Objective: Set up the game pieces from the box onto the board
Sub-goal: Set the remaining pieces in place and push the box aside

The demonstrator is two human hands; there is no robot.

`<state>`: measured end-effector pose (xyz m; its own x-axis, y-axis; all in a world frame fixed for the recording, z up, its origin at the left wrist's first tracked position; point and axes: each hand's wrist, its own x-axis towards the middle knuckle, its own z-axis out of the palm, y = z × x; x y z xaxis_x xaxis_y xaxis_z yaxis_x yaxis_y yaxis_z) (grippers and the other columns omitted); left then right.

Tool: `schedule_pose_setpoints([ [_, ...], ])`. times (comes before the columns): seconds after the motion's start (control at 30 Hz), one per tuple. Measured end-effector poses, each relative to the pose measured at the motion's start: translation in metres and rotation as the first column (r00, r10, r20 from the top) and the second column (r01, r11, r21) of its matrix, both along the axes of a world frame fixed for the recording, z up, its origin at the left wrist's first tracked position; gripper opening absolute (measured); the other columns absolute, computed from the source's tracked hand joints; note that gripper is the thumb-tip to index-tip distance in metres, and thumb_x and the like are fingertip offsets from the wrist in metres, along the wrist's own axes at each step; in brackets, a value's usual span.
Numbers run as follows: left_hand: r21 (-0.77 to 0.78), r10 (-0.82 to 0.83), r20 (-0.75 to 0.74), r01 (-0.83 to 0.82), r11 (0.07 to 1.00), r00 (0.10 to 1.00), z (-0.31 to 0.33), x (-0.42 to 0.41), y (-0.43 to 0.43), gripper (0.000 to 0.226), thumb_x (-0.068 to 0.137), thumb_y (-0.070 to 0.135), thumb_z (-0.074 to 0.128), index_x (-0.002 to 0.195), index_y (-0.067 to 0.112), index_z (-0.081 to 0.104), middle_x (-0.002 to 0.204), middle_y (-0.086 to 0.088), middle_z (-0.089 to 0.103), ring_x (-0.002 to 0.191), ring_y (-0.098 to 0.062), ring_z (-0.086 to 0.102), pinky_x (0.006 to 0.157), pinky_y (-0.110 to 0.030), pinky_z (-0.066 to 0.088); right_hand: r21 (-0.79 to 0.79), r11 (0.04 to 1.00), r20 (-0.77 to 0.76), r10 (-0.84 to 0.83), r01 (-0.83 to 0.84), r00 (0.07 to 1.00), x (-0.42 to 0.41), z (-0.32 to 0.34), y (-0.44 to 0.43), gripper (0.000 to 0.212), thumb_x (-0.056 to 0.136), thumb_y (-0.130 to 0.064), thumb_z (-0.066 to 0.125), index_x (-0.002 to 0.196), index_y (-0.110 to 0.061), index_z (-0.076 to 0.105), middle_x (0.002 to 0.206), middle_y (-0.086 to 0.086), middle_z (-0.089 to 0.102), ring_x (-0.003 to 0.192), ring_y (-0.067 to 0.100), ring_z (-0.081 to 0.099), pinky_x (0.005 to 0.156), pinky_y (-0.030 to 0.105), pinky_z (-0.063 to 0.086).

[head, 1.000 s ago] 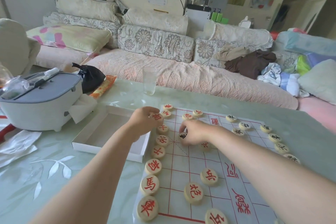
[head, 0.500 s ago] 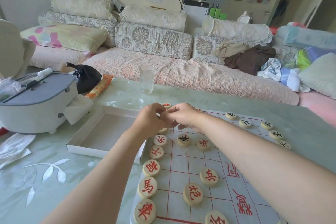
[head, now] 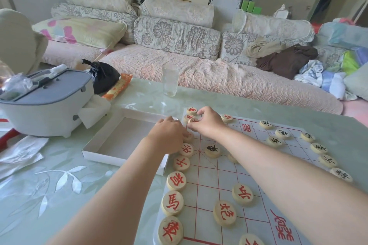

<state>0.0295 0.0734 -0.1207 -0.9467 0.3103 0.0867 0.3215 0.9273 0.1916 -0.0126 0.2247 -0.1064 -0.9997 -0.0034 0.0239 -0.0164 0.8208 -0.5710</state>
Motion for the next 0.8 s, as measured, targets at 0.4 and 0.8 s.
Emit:
schedule_pose_setpoints([
  [0.4,0.193,0.024,0.027,-0.028,0.981,0.999,-0.006,0.001,-0.006,0.045,0.086,0.009,0.045,0.121,0.031,0.063,0.125,0.002,0.049,0.119,-0.02,0.041,0.1,-0.035,0.04,0.073,0.996,-0.05,0.049,-0.045,0.998,-0.006,-0.016,-0.013,0.024,0.081,-0.041,0.069,0.088,-0.019,0.073,0.097,-0.009,0.06,0.092,0.015,0.056,0.073,0.029,0.044],
  [0.8,0.156,0.152,-0.056,-0.142,0.977,0.987,0.003,0.004,0.01,0.037,0.09,0.015,0.047,0.126,0.015,0.055,0.126,-0.006,0.049,0.118,-0.024,0.039,0.097,-0.038,0.044,0.077,0.98,-0.055,0.187,-0.183,0.981,0.02,0.004,0.033,0.035,0.089,-0.008,0.046,0.095,-0.03,0.071,0.11,-0.008,0.063,0.107,0.015,0.057,0.083,0.024,0.041],
])
